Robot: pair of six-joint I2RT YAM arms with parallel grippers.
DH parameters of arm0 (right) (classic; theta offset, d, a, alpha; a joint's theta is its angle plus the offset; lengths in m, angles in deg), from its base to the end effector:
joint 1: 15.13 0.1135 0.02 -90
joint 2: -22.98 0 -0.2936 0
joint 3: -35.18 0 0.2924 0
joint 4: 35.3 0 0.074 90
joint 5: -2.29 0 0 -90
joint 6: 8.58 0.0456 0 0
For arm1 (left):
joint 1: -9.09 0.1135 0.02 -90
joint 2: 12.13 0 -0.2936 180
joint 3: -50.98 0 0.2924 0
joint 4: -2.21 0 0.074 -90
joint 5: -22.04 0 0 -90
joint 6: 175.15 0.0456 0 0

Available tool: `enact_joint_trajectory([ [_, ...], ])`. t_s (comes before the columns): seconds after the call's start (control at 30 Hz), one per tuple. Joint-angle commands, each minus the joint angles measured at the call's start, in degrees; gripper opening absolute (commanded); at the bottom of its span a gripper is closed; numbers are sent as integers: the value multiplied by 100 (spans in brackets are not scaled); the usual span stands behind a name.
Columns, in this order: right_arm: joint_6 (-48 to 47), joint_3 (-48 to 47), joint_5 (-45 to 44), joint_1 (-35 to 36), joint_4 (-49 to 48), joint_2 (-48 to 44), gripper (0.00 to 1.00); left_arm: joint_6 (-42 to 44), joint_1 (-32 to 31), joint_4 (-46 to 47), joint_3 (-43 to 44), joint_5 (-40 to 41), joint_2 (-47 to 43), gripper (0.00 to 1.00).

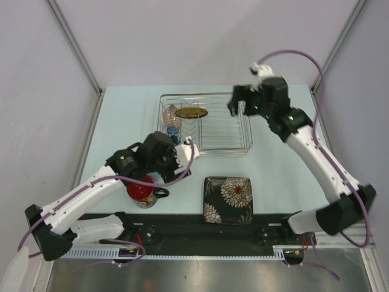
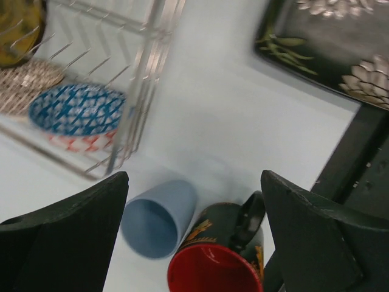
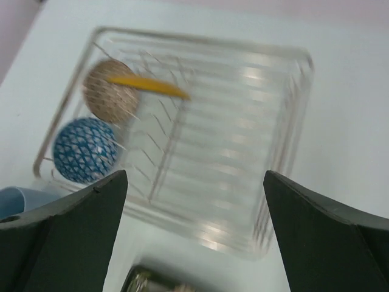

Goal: Load the mixed dishes into the dish rack

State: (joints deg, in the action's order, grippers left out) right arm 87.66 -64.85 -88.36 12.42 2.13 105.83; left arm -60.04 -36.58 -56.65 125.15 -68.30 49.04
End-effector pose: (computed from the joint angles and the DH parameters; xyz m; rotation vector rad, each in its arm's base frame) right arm 0.3327 0.1730 0.4498 -0.3517 1.9111 0.3830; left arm 0.1721 -0.1766 0.3507 1.3798 1.9374 -0.1790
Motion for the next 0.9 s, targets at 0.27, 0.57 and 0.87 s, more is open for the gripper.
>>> enact_joint_trajectory([
  [0.27, 4253, 4273, -850, -13, 2785, -3256, 97, -242, -1638, 325, -686, 447, 817, 94],
  [0.57, 4675, 6056, 590, 57, 1777, -3636, 91, -339, -1849, 843, -827, 649, 1406, 94],
  [0.87, 4694, 6559, 1180, 163, 650, -3293, 77, -383, -1840, 1555, -942, 640, 2144, 94],
])
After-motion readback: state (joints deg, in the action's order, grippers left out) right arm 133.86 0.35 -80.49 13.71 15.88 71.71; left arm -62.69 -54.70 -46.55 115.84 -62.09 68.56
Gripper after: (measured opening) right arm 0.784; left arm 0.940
